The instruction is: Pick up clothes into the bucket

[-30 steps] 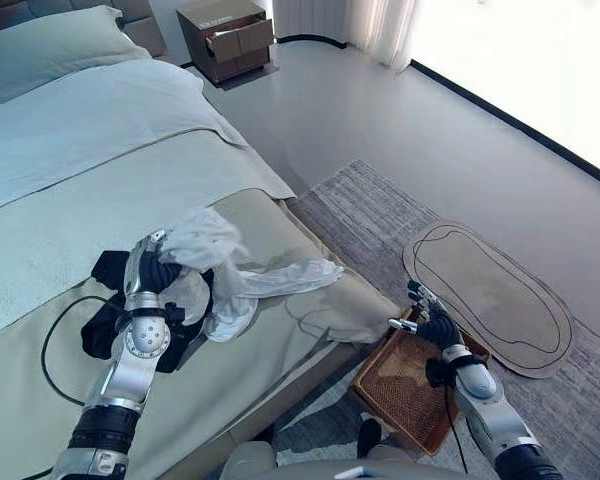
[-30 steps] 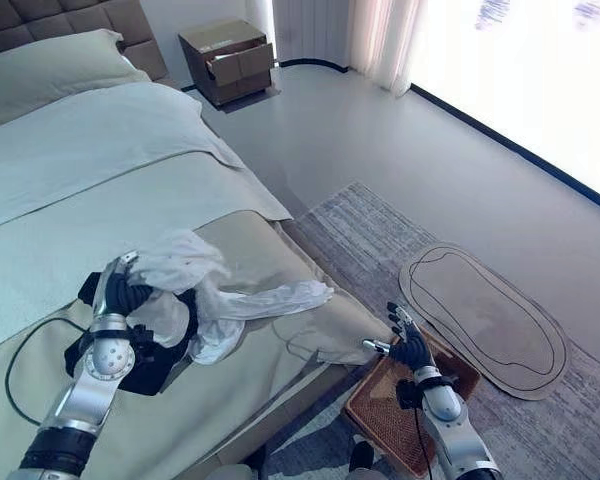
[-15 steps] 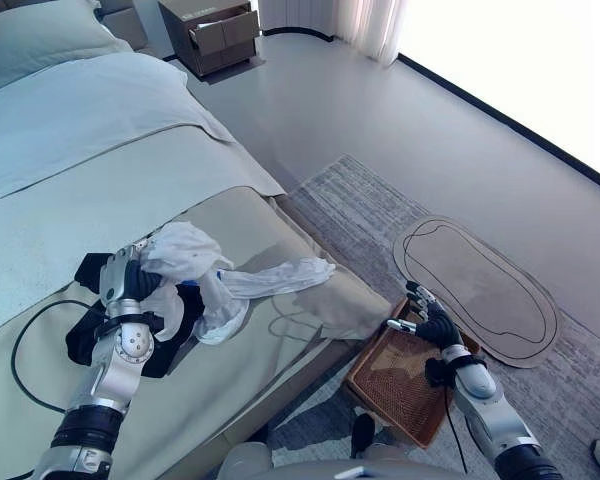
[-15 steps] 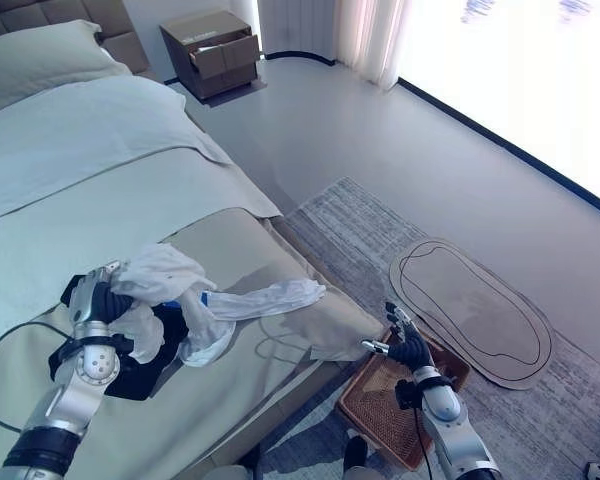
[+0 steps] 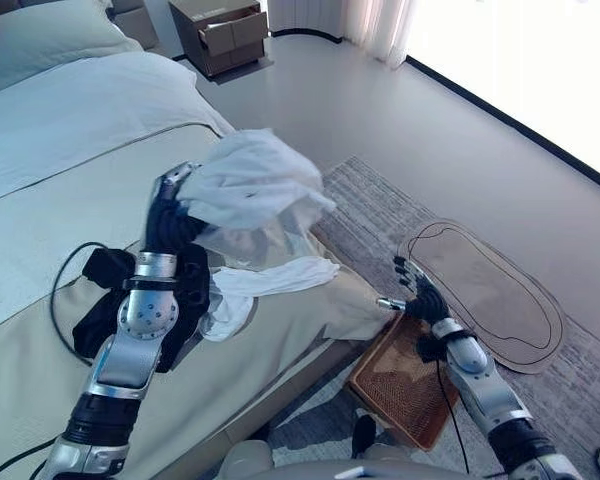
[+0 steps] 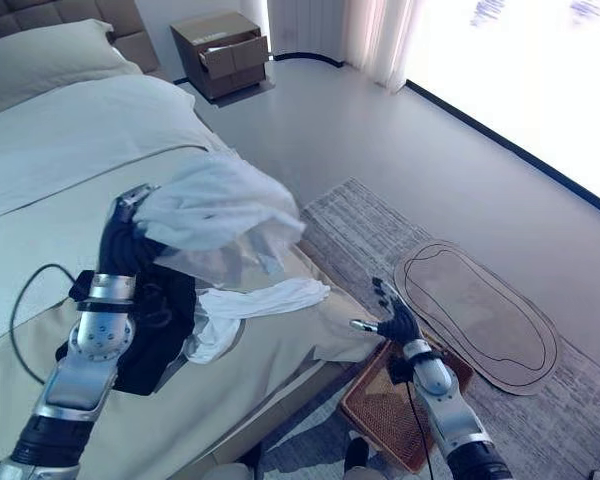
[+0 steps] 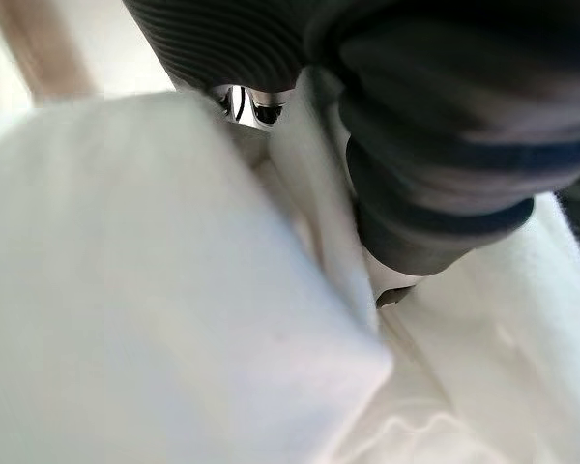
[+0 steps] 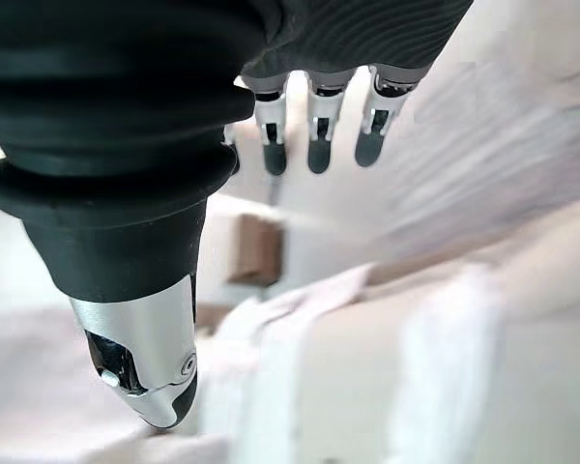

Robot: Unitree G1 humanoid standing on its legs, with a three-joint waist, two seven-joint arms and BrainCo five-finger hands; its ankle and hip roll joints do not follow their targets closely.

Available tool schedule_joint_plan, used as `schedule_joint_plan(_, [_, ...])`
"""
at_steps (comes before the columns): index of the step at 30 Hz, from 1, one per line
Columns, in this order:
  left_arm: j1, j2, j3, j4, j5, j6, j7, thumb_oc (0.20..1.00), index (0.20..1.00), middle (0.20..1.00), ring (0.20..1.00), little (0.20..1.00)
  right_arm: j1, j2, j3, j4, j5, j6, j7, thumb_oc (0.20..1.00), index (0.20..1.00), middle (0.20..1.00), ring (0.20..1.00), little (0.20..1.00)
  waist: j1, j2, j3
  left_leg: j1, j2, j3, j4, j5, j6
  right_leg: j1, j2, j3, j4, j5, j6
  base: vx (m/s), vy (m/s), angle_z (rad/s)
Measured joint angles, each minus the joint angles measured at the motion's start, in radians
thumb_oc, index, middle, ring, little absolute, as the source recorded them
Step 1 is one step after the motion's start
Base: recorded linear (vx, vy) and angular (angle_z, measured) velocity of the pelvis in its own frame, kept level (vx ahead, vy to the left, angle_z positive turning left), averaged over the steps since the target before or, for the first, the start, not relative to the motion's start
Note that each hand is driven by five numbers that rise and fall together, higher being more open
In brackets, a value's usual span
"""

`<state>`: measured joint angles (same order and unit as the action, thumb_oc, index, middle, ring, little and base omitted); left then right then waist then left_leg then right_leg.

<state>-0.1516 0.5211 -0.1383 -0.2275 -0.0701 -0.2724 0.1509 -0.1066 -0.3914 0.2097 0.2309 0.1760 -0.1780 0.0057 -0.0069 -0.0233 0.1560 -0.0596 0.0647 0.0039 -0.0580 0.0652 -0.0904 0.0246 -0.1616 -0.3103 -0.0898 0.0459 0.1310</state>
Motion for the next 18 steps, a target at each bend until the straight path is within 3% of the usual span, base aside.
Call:
schedule_joint_plan(9, [-0.026, -0.053, -0.158, -0.002, -0.154, 0.001, -0.116, 0.200, 0.200, 0.200, 0.200, 0.200, -0.120, 0.018, 0.045, -0.081, 0.093, -0.013, 0.012, 1.000, 1.000, 1.000, 1.000, 1.000, 0.002, 0.015, 0.009, 0.017, 0.000, -0.003, 0.000, 0.000, 0.000, 0.018, 0.001, -0.001, 0.000, -0.002, 0.001, 0.00, -0.002, 0.01])
schedule_joint_plan(18, [-0.033, -0.073, -0.167, 0.040, -0.228, 0.004, -0.138, 0.200, 0.200, 0.200, 0.200, 0.200, -0.127, 0.020, 0.046, -0.148, 0.116, -0.014, 0.007, 1.000, 1.000, 1.000, 1.000, 1.000, -0.001, 0.015, 0.009, 0.029, 0.000, 0.000, -0.004, 0.000, 0.000, 0.028, 0.000, 0.000, 0.000, -0.002, 0.001, 0.00, -0.008, 0.00])
